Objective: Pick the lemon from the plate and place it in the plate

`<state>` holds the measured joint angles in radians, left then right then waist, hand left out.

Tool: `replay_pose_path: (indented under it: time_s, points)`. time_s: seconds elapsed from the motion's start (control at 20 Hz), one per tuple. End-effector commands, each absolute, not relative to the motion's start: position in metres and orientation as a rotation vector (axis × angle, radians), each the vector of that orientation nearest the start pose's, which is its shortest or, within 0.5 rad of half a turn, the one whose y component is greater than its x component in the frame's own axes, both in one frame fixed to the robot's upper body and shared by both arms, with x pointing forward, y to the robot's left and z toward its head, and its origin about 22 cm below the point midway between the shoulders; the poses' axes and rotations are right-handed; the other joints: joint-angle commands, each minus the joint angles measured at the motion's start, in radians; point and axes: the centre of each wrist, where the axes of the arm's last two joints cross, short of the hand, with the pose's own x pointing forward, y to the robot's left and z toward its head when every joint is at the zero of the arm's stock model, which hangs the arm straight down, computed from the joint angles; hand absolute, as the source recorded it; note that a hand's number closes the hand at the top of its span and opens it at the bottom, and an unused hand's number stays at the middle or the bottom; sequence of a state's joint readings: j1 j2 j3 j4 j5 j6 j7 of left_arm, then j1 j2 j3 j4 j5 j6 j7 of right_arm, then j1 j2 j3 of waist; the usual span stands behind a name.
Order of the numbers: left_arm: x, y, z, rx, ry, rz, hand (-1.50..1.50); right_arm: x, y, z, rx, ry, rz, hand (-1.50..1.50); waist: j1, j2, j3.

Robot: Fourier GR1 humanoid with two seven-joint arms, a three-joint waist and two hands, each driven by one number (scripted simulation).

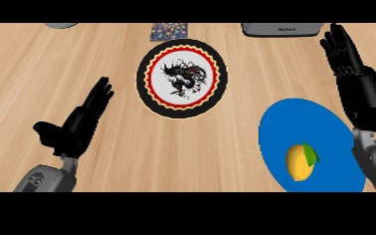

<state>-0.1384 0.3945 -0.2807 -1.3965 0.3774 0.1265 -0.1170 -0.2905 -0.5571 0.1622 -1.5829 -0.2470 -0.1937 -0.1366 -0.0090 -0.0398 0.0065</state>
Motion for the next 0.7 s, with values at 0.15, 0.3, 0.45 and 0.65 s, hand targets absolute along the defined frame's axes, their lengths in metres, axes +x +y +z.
replay_pose_path:
  time_s: [0.15,0.3,0.45,0.65]
  points:
    - [0.294,0.276,0.065,0.099,-1.744,-0.227,0.00,0.308,-0.210,0.096,-0.112,-1.898,0.338,1.50,0.032,0.040,-0.007]
    - [0.294,0.283,0.067,0.124,-1.733,-0.246,0.00,0.300,-0.297,0.070,-0.672,-1.591,0.693,1.50,0.001,0.040,-0.046]
    - [0.295,0.279,0.074,0.119,-1.752,-0.241,0.00,0.288,-0.262,0.025,-0.788,-1.461,0.573,1.50,0.022,0.035,-0.014]
    - [0.299,0.282,0.097,0.137,-1.765,-0.232,0.00,0.266,-0.172,-0.006,-0.681,-1.638,0.102,-1.50,0.017,0.035,-0.004]
